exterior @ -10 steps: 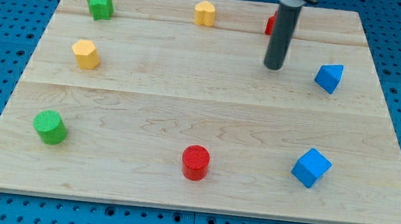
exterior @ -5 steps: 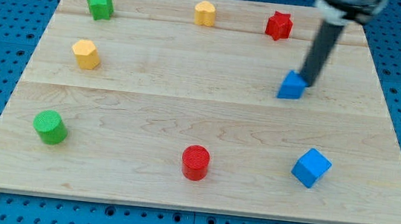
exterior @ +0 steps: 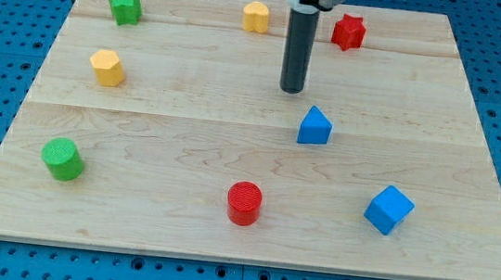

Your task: Place the blue triangle diagonally to the red circle

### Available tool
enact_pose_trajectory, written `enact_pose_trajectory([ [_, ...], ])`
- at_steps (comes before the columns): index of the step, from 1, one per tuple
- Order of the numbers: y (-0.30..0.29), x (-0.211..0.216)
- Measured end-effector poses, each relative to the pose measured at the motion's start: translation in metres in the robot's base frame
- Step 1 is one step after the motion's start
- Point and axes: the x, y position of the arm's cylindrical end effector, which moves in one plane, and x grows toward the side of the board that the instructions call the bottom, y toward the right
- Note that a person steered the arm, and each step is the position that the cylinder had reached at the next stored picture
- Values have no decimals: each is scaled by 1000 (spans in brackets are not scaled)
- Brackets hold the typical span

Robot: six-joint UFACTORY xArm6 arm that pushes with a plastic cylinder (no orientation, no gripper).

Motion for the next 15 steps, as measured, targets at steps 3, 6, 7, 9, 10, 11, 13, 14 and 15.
enact_pose_trajectory([
  [3,-48,41],
  [6,-35,70],
  [7,24,51],
  [9,121,53],
  [10,38,79],
  [11,9,61],
  [13,-49,49],
  [14,-41,100],
  [15,-51,36],
])
